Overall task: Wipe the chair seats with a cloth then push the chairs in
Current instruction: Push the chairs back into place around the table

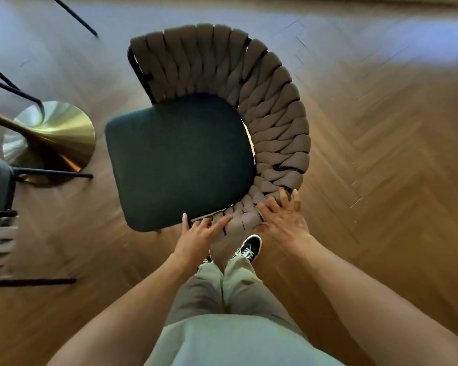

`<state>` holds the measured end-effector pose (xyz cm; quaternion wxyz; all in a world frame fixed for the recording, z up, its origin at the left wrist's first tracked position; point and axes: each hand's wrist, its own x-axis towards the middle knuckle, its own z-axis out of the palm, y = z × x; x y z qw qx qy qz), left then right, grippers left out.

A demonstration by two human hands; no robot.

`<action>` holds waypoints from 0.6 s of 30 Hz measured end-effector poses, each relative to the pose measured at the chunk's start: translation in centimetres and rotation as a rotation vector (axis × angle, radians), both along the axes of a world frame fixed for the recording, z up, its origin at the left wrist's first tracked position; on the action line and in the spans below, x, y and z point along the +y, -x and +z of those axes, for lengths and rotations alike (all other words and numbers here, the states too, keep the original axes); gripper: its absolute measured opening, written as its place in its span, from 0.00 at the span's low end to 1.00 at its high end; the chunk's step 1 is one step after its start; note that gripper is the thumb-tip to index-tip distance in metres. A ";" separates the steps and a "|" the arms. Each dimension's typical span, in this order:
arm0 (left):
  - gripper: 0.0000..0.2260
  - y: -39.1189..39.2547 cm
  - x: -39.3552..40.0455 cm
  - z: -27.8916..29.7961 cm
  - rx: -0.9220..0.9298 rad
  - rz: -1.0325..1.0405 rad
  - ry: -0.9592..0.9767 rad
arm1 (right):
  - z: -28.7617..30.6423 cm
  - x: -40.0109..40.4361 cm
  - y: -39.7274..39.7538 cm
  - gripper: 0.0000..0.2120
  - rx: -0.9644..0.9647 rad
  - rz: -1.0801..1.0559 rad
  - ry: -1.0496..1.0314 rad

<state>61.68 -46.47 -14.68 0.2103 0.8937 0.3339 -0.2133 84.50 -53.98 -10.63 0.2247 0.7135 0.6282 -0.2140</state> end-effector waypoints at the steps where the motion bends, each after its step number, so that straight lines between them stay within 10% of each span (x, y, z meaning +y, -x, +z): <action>1: 0.47 1.3 1.1 -0.1 0.024 0.010 -0.021 | -0.3 0.4 1.6 0.31 0.020 -0.017 -0.017; 10: 0.22 9.7 10.3 0.1 0.269 0.267 -0.060 | -0.9 6.3 11.7 0.26 0.188 -0.055 -0.034; 18: 0.30 3.5 7.2 1.8 0.226 0.329 0.064 | -1.1 8.6 4.4 0.27 0.365 0.305 0.000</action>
